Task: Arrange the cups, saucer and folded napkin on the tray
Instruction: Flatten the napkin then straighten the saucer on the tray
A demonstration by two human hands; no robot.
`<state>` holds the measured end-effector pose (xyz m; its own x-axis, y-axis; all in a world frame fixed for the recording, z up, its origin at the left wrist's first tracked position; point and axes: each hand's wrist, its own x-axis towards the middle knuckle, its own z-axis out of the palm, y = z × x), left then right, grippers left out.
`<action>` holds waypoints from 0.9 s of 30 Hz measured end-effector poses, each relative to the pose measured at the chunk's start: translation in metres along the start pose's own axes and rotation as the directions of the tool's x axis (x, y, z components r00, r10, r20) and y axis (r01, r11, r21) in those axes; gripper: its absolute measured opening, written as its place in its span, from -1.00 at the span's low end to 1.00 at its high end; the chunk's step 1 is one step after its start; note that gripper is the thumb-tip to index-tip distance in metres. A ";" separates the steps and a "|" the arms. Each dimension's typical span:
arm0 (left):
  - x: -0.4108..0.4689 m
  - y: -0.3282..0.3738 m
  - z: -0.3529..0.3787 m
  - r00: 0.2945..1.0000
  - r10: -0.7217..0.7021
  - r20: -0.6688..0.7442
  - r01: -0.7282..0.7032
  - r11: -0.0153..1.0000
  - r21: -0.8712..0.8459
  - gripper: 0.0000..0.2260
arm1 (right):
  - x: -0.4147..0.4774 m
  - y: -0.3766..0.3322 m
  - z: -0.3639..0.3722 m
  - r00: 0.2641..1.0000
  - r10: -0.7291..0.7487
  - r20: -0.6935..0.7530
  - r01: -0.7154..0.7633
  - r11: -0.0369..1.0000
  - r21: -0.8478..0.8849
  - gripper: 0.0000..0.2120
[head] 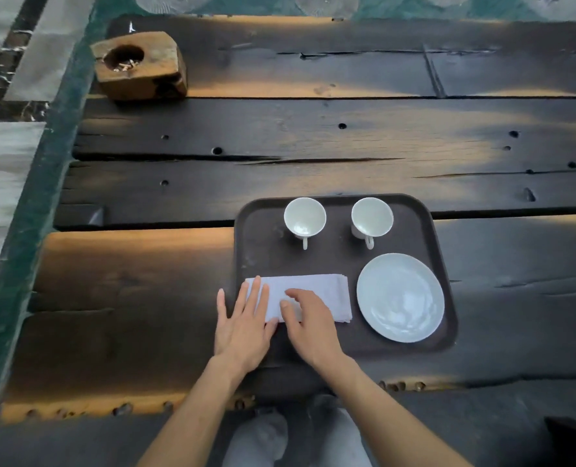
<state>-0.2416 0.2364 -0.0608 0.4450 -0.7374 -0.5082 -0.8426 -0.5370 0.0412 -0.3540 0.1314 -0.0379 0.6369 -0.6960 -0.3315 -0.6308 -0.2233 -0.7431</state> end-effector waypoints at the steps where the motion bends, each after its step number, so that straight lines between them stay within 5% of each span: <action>1: 0.002 -0.005 0.005 1.000 0.018 -0.003 -0.018 1.000 -0.001 -0.34 | 0.003 -0.006 0.012 0.998 -0.062 0.012 0.063 0.998 -0.020 -0.65; 6: 0.002 -0.009 0.011 0.991 0.131 0.039 -0.135 0.986 0.102 -0.25 | 0.022 -0.014 0.055 0.950 -0.205 0.234 0.278 0.898 -0.342 -0.40; 13: 0.008 -0.019 0.024 0.990 0.121 -0.077 -0.117 0.992 0.050 -0.32 | 0.029 0.029 0.049 0.973 -0.147 0.177 0.225 0.773 -0.593 -0.27; 27: 0.009 -0.018 0.033 0.982 0.094 -0.162 -0.089 0.995 0.040 -0.35 | 0.014 0.091 -0.013 0.973 -0.176 0.147 0.228 0.672 -0.704 -0.32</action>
<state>-0.2324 0.2529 -0.0941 0.4066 -0.8412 -0.3564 -0.8903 -0.4524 0.0521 -0.4082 0.0922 -0.1031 0.7963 -0.5375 -0.2775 -0.5909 -0.7895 -0.1662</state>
